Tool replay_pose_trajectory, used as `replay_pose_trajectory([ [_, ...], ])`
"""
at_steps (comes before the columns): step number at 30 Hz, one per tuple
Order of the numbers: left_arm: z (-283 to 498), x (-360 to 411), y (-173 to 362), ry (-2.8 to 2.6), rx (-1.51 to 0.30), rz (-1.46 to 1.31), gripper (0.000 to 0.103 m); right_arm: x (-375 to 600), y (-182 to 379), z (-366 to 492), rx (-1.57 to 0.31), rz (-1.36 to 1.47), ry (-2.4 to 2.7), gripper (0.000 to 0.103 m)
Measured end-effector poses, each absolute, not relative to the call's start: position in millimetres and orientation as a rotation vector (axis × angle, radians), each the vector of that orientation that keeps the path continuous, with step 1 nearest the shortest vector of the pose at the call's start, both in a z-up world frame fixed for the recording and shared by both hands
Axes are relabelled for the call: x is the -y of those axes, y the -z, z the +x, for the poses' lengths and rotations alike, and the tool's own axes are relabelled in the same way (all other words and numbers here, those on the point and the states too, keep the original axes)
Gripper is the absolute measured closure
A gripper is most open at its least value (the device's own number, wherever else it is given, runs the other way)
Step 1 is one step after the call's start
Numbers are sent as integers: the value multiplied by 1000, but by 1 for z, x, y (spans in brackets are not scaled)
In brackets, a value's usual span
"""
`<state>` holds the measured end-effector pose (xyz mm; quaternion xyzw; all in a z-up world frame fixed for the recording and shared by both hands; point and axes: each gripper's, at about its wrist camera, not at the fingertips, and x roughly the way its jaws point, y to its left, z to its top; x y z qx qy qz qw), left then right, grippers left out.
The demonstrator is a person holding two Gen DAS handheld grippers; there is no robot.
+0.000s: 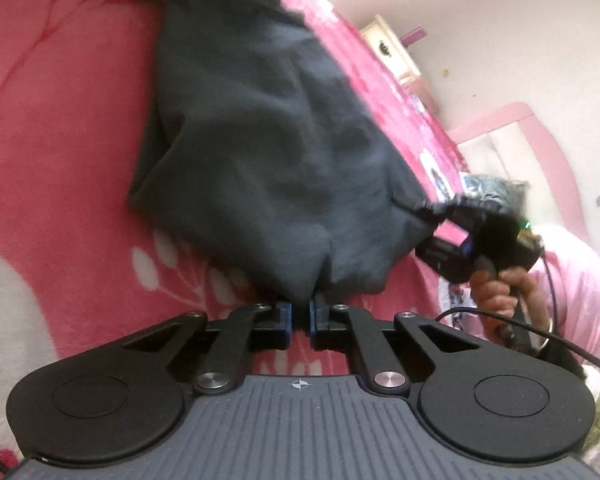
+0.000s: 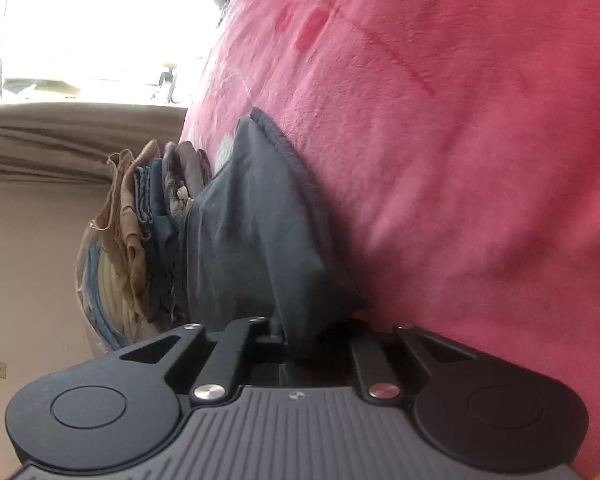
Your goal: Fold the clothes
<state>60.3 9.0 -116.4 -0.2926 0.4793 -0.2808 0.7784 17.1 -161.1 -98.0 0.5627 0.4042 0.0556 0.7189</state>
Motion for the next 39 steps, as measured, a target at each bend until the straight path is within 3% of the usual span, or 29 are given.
replay_pose_trajectory([
  [11, -15, -63, 78, 825, -1080, -458, 98, 116, 79, -103, -992, 1169, -132, 93],
  [15, -36, -67, 97, 798, -1154, -317, 94, 106, 82, -113, -1032, 1095, -117, 71],
  [17, -37, -74, 100, 781, -1154, -342, 92, 107, 73, -114, -1012, 1059, -110, 52],
  [18, -38, -78, 101, 773, -1154, -355, 86, 107, 68, -114, -1001, 1037, -104, 44],
  [20, -45, -91, 97, 762, -1121, -377, 75, 108, 58, -115, -981, 994, -93, 41],
  [26, -38, -91, 101, 657, -1087, -453, 67, 110, 64, -119, -950, 994, -51, 44],
  [28, -28, -85, 109, 618, -1095, -512, 67, 109, 68, -120, -933, 997, -41, 56],
  [30, -18, -77, 117, 585, -1110, -587, 68, 109, 68, -122, -924, 1005, -25, 82],
  [32, -15, -79, 122, 567, -1110, -649, 72, 109, 68, -125, -915, 1012, -9, 88],
  [34, -16, -78, 121, 550, -1098, -650, 99, 107, 66, -128, -910, 1004, -9, 90],
  [39, -28, -78, 113, 576, -1101, -642, 103, 101, 57, -137, -900, 975, -18, 92],
])
